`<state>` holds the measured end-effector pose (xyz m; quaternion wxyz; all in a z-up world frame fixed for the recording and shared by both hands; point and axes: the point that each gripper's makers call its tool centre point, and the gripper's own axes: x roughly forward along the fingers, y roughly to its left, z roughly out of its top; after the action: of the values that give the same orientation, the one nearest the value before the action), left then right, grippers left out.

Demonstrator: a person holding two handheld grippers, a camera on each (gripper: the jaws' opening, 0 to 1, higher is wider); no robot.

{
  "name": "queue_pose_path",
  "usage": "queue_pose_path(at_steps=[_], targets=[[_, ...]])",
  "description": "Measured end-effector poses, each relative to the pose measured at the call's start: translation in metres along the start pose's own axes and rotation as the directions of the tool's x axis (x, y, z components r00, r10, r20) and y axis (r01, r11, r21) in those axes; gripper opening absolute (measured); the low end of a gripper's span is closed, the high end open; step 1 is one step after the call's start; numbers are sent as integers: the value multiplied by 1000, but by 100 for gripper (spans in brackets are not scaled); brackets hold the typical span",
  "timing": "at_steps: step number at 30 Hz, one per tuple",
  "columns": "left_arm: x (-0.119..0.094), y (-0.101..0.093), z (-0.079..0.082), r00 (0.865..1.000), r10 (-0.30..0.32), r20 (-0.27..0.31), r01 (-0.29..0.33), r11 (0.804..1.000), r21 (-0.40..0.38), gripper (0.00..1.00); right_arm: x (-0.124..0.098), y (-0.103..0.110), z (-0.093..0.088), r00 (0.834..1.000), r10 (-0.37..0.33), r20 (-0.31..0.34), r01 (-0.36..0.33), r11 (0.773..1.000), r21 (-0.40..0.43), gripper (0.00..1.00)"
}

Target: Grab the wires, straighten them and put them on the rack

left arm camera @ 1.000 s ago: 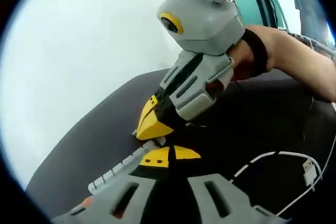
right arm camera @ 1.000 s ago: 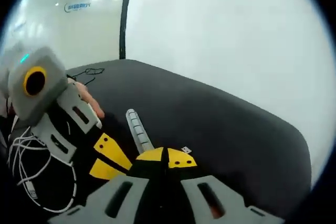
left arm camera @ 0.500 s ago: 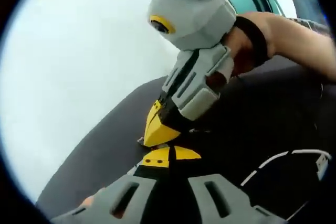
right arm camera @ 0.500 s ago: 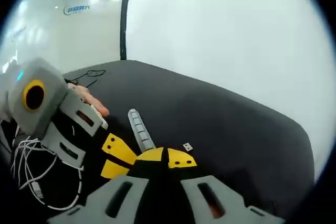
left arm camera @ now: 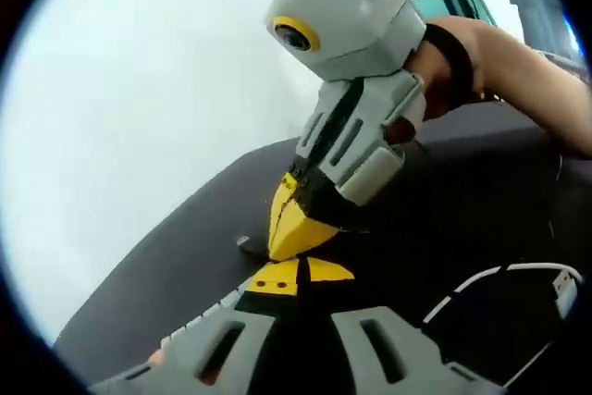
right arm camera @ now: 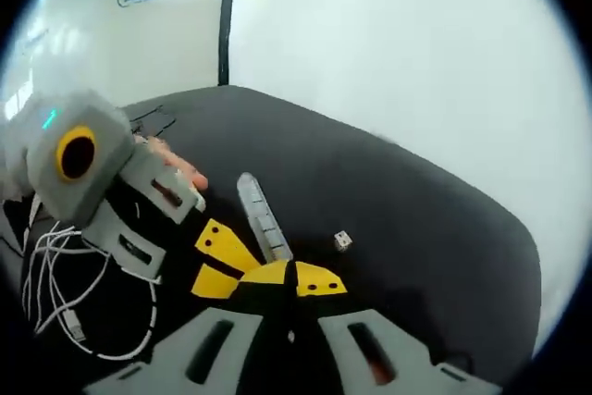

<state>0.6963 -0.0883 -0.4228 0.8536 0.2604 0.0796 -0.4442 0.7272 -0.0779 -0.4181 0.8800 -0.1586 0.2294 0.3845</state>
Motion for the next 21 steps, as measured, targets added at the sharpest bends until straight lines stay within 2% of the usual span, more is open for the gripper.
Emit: queue_pose_path(at_steps=[3, 4, 5, 6, 8, 10, 11, 12, 15, 16, 21], targets=[[-1, 0, 0, 1000, -1, 0, 1, 1000, 16, 0, 2, 1, 1, 1000, 7, -1, -7, 999, -38, 0], [-1, -1, 0, 1000, -5, 5, 5, 1000, 15, 0, 0, -1, 6, 1000, 6, 24, -5, 1000, -18, 0], [-1, -1, 0, 1000, -8, 8, 8, 1000, 12, 0, -2, -5, 14, 997, -18, 72, 13, 998, 59, 0], [-1, -1, 0, 1000, -10, 11, 10, 1000, 10, 0, -2, -13, 20, 997, -10, 81, 4, 997, 74, 0], [-1, 0, 0, 1000, -15, 16, 15, 1000, 5, 0, 1, -3, 16, 999, 14, 42, -14, 1000, 4, 0], [-1, -1, 1, 1000, -16, 17, 16, 1000, 4, 0, 9, 2, 5, 1000, 28, -5, -28, 1000, -9, 0], [0, -1, 1, 1000, -14, 15, 14, 1000, 6, 0, 11, -4, 8, 1000, -3, 21, 4, 1000, -14, 0], [0, -1, 1, 1000, -15, 16, 14, 1000, 10, 0, 5, 4, 3, 1000, 11, 11, -12, 998, 55, 0], [0, 0, 0, 1000, -16, 17, 16, 1000, 12, 0, 5, -2, 4, 1000, -8, -17, 9, 1000, 3, 0], [-1, 0, 0, 1000, -20, 18, 20, 1000, 8, 0, 4, 6, 5, 1000, -10, -20, 10, 1000, -1, 0], [-4, -3, -1, 1000, -12, 7, 12, 999, 39, 0, 2, 8, 2, 999, -1, -55, 3, 1000, 25, 0]])
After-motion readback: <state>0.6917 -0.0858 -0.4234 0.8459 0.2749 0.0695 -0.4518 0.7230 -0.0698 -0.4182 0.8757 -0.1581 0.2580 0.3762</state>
